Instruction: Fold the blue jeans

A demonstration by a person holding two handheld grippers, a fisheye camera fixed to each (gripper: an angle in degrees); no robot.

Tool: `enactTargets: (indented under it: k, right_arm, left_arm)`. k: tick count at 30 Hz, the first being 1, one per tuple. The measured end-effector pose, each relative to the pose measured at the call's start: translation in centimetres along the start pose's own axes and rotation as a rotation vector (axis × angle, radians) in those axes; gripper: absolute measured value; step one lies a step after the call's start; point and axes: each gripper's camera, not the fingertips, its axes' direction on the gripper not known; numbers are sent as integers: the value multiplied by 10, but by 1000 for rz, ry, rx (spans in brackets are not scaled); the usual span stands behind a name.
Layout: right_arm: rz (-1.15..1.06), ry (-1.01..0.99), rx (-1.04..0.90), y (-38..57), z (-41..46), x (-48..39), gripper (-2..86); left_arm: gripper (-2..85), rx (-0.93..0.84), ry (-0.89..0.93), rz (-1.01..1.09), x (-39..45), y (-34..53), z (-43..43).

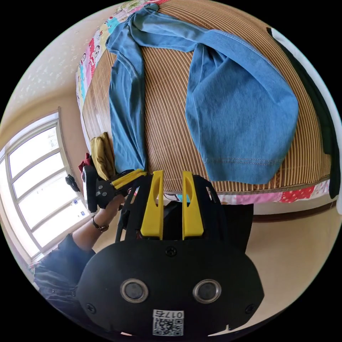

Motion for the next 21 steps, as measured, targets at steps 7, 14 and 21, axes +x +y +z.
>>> enactTargets:
  k: [7,14,21]
  right_arm:
    - [-85,-186,83,13,-1,-7,132]
    - [-28,-124,26,13,40,-9,140]
    - [-104,78,-114,6,97,-38,136]
  left_arm:
    - [-5,698,1228,-72,-192,212,-159]
    - [-8,517,876,-370,-288,336,-115]
    - [24,234,627,-405,-311,343,-78]
